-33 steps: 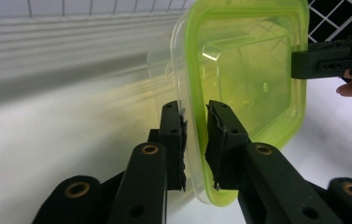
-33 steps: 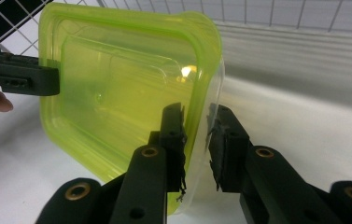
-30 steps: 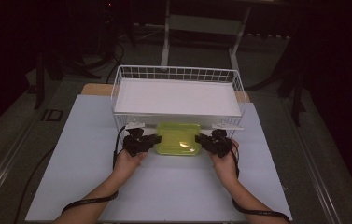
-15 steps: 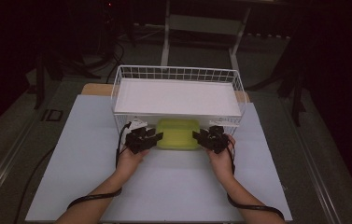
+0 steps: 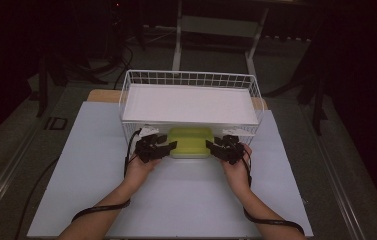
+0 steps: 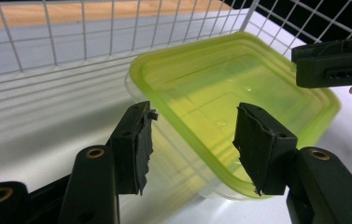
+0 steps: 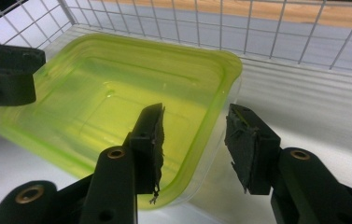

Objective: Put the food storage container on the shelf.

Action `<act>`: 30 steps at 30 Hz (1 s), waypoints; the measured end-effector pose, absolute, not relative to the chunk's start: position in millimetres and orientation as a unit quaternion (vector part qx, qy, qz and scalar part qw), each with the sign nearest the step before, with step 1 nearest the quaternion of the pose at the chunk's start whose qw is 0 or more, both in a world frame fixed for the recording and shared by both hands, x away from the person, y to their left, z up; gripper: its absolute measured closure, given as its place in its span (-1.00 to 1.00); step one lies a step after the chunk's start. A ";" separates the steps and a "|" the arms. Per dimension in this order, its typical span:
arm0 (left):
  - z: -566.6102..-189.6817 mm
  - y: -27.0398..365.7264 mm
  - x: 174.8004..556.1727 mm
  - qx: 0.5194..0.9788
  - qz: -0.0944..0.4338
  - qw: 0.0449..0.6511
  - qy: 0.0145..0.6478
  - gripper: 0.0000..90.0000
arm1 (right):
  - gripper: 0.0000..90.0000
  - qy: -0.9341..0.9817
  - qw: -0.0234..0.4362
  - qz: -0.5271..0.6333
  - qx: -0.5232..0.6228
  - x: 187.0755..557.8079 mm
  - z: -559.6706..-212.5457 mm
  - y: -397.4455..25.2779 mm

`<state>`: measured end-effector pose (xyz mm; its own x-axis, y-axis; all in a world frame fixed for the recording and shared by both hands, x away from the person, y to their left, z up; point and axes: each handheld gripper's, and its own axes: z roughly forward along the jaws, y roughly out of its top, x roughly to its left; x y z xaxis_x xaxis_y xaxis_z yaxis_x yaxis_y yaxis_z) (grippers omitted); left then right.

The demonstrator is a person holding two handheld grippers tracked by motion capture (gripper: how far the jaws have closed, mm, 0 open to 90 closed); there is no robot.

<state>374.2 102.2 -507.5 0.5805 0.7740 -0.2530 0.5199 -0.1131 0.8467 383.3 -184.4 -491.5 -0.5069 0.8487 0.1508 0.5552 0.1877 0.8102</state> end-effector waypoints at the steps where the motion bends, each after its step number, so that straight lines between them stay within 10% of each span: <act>1: -506.1 102.6 372.2 0.735 0.132 0.502 0.437 0.04 | 0.25 0.752 0.169 0.435 0.466 380.8 -490.0 -184.2; 18: -479.9 128.0 323.8 0.736 0.134 0.517 0.416 -0.05 | 0.26 0.767 0.138 0.460 0.426 333.7 -464.9 -175.2; 30: -495.9 133.3 297.9 0.739 0.099 0.536 0.396 -0.81 | 1.00 0.800 0.117 0.431 0.401 321.1 -486.3 -153.8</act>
<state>297.9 133.3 -495.9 0.6661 0.6922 -0.2779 0.4791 -0.1115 0.8706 321.1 -153.8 -486.3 -0.6508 0.7425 0.1588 0.5405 0.3061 0.7837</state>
